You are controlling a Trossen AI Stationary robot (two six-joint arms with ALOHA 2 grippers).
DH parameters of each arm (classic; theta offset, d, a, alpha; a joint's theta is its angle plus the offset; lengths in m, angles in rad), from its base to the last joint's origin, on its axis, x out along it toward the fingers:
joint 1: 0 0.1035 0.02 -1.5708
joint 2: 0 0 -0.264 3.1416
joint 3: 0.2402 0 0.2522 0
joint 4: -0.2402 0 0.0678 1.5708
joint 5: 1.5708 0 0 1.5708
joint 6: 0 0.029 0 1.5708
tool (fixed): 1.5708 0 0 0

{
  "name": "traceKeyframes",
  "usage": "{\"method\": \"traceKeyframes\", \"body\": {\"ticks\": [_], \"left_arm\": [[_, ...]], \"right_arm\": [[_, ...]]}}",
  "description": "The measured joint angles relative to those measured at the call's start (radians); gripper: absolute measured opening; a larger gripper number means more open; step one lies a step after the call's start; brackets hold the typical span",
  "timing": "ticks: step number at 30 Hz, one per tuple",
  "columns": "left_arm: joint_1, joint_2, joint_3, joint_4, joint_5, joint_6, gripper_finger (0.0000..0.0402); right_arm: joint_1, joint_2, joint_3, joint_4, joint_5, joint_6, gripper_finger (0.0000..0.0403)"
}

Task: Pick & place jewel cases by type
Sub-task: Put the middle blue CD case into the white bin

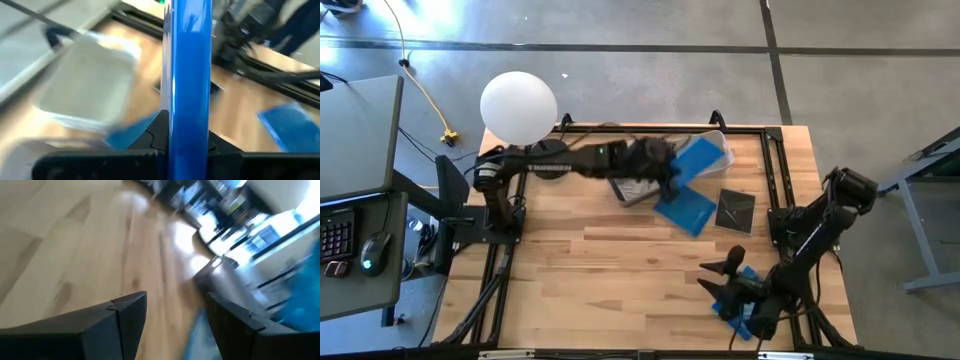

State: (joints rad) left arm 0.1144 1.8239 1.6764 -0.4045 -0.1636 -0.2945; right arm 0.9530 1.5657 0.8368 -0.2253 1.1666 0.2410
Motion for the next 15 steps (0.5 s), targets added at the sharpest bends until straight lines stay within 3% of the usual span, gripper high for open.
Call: {"method": "traceKeyframes", "body": {"ticks": [6,15], "left_arm": [[0.127,0.105,0.09,-0.007,0.028,0.118,0.002],[0.232,0.307,0.282,0.012,0.042,0.269,0.0021]], "right_arm": [[-0.028,-0.027,0.0,-0.223,-0.111,0.281,0.0197],[-0.044,-0.029,0.0,-0.324,-0.221,0.406,0.0197]]}}
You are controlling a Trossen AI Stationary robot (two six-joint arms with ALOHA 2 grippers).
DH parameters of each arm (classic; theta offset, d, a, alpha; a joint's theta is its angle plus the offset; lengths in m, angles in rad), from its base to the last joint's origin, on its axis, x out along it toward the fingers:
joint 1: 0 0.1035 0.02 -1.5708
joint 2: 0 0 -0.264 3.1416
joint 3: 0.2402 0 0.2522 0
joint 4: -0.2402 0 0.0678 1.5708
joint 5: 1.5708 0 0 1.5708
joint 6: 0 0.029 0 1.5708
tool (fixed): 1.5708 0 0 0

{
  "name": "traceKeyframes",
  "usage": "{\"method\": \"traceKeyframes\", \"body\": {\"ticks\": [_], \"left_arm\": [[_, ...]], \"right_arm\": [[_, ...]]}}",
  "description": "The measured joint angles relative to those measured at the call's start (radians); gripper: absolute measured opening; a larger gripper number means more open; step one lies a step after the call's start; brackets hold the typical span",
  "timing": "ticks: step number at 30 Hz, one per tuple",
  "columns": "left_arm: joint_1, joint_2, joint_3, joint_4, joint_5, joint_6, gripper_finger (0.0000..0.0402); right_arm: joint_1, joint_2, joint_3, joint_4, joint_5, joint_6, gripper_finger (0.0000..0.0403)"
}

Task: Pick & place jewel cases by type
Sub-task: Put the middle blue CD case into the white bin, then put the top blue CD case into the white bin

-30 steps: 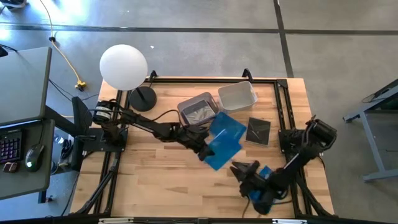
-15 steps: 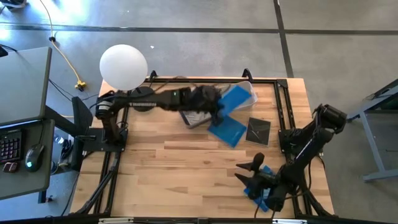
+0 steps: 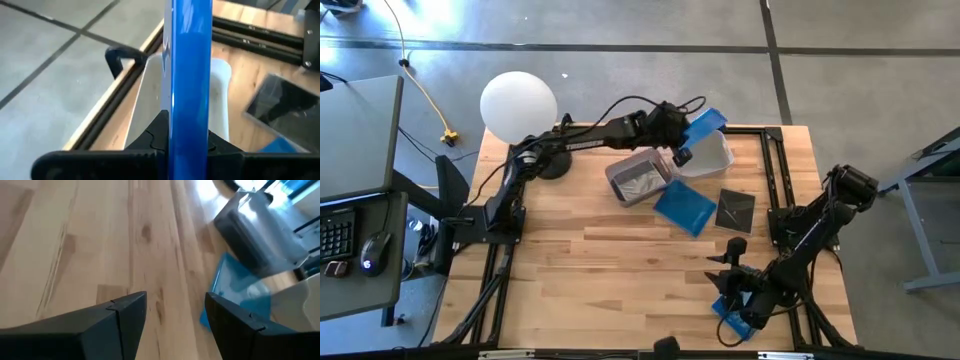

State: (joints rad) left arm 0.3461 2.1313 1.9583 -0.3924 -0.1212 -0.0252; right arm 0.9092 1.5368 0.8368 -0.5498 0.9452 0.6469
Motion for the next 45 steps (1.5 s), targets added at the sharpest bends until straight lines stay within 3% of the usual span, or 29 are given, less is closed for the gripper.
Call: {"method": "traceKeyframes", "body": {"ticks": [8,14,24,29,35,41,45], "left_arm": [[0.001,0.084,0.009,-0.037,-0.001,0.074,0.0021],[-0.022,0.095,0.011,-0.039,-0.128,0.143,0.0027],[-0.022,0.095,0.011,-0.024,-0.136,0.152,0.0138],[-0.046,0.078,0.01,-0.02,-0.132,0.125,0.0175],[-0.118,0.059,0.144,-0.178,-0.129,0.121,0.0184],[-0.203,0.057,0.4,-0.428,-0.146,0.121,0.0184],[-0.245,-0.032,0.358,-0.464,-0.158,0.122,0.0184]], "right_arm": [[0.0,0.0,0.0,-0.046,-0.041,0.03,0.0197],[0.0,0.0,0.0,-0.047,-0.042,0.034,0.0197],[0.001,0.0,0.0,-0.046,-0.044,0.056,0.0197],[0.001,0.0,0.0,-0.046,-0.044,0.057,0.0197],[-0.001,0.001,0.0,-0.059,-0.025,0.055,0.0197],[-0.064,0.001,0.0,-0.094,0.005,0.06,0.0197],[-0.168,0.001,-0.018,-0.096,0.002,0.009,0.0197]]}}
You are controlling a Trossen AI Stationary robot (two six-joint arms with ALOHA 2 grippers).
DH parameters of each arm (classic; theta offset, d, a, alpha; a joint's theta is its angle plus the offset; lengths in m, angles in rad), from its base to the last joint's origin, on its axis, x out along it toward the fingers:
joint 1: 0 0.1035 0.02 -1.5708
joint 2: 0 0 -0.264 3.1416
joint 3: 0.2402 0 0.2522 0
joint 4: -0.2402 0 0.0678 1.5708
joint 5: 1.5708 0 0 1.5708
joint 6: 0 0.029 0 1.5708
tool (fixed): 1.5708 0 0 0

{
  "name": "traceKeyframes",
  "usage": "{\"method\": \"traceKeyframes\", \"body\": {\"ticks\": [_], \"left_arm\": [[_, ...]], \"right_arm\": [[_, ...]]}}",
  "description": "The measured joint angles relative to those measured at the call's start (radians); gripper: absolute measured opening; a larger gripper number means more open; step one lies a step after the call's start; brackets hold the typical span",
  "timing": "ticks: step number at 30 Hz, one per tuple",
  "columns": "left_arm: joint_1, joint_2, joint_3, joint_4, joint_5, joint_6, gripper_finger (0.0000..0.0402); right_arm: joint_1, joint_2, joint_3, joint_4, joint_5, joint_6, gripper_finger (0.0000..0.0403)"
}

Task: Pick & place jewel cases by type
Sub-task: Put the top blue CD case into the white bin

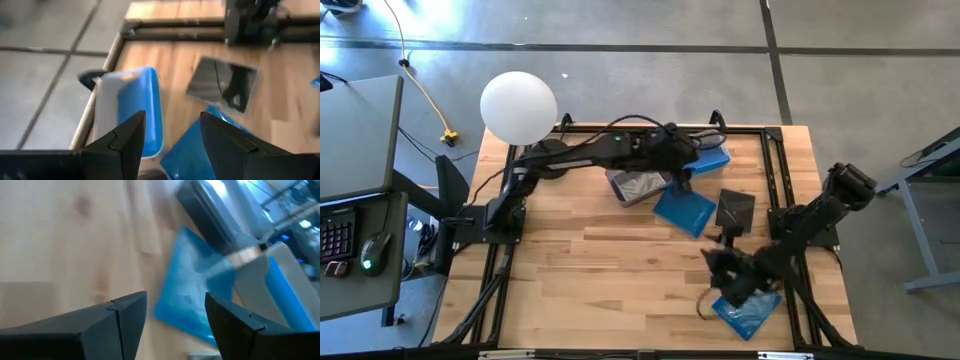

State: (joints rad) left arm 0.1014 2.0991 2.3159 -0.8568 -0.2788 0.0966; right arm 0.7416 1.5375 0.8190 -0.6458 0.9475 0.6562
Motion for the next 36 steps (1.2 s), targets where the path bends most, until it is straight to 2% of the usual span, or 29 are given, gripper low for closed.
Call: {"method": "traceKeyframes", "body": {"ticks": [2,6,11,14,16,19,23,28,31,36], "left_arm": [[-0.008,-0.049,0.011,-0.057,-0.006,-0.02,0.0184],[-0.019,-0.116,0.025,-0.149,-0.041,-0.085,0.0184],[-0.023,-0.158,0.023,-0.242,-0.042,-0.124,0.0184],[-0.023,-0.171,0.023,-0.319,-0.041,-0.128,0.0184],[-0.023,-0.171,0.023,-0.349,-0.041,-0.128,0.0184],[-0.023,-0.171,0.022,-0.423,-0.039,-0.147,0.0184],[-0.023,-0.171,0.022,-0.483,-0.014,-0.188,0.0184],[-0.024,-0.171,0.022,-0.528,0.163,-0.24,0.0184],[-0.032,-0.171,0.022,-0.549,0.238,-0.259,0.0184],[-0.07,-0.171,0.022,-0.596,0.251,-0.309,0.0184]], "right_arm": [[-0.079,0.0,-0.022,0.02,-0.038,-0.016,0.0197],[-0.249,0.001,-0.113,0.202,-0.216,-0.085,0.0197],[-0.367,0.001,-0.261,0.7,-0.301,-0.346,0.0197],[-0.421,0.001,-0.325,0.938,-0.409,-0.433,0.0197],[-0.461,0.0,-0.359,1.01,-0.47,-0.424,0.0197],[-0.508,0.0,-0.398,1.013,-0.482,-0.402,0.0197],[-0.527,0.0,-0.427,1.031,-0.504,-0.436,0.0197],[-0.523,0.003,-0.436,1.047,-0.676,-0.336,0.0197],[-0.474,0.031,-0.435,1.083,-0.736,-0.304,0.0191],[-0.34,0.121,-0.381,1.168,-0.801,-0.301,0.0155]]}}
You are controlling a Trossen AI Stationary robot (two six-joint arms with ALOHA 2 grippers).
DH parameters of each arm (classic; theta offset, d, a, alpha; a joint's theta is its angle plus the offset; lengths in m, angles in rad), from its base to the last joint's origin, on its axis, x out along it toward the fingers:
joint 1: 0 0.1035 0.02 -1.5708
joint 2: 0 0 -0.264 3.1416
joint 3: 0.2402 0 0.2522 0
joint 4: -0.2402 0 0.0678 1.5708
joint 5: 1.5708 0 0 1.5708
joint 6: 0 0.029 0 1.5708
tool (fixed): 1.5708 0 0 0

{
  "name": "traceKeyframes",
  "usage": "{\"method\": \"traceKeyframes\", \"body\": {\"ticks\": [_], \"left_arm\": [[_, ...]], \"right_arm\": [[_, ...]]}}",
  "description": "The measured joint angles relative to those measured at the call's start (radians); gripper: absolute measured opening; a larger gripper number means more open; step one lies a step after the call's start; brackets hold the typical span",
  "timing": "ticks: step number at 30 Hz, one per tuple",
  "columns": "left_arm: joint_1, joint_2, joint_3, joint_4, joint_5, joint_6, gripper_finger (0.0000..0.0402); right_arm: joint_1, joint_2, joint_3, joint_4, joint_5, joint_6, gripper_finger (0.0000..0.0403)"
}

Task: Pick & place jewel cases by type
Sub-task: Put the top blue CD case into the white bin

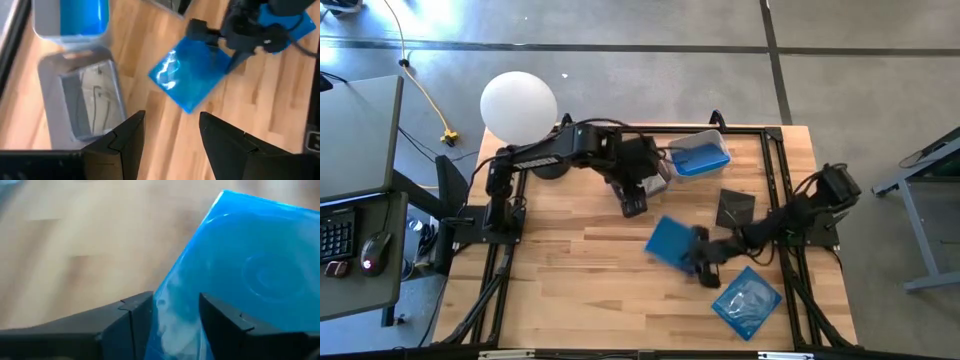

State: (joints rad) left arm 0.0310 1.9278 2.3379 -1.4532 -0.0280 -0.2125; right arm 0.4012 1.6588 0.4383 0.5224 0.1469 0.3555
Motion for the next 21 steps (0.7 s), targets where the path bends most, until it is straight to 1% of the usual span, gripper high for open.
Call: {"method": "traceKeyframes", "body": {"ticks": [2,4,8,10,12,14,16,17,19,21], "left_arm": [[-0.028,0.0,0.0,-0.029,0.0,-0.023,0.0184],[-0.066,0.0,-0.004,-0.042,-0.003,-0.039,0.0184],[-0.173,0.0,-0.059,-0.03,-0.03,-0.046,0.0184],[-0.24,0.0,-0.107,-0.03,-0.082,-0.044,0.0184],[-0.308,0.0,-0.167,-0.031,-0.171,-0.053,0.0184],[-0.378,0.0,-0.243,-0.001,-0.28,-0.062,0.0184],[-0.445,0.0,-0.326,0.059,-0.359,-0.06,0.0184],[-0.473,0.0,-0.373,0.115,-0.383,-0.056,0.0184],[-0.52,0.0,-0.474,0.265,-0.404,-0.054,0.0184],[-0.552,0.0,-0.59,0.462,-0.406,-0.052,0.0184]], "right_arm": [[0.054,0.037,0.05,0.021,-0.029,0.001,0.0139],[0.102,0.063,0.112,0.0,0.002,-0.016,0.0126],[0.161,0.057,0.238,-0.091,0.065,-0.15,0.011],[0.176,0.037,0.295,-0.181,0.126,-0.205,0.0108],[0.182,0.012,0.349,-0.313,0.187,-0.226,0.0109],[0.18,-0.024,0.397,-0.47,0.236,-0.211,0.011],[0.171,-0.066,0.431,-0.616,0.233,-0.162,0.0113],[0.161,-0.085,0.437,-0.682,0.22,-0.131,0.0114],[0.144,-0.124,0.433,-0.759,0.184,-0.077,0.0114],[0.118,-0.17,0.405,-0.796,0.157,-0.047,0.0114]]}}
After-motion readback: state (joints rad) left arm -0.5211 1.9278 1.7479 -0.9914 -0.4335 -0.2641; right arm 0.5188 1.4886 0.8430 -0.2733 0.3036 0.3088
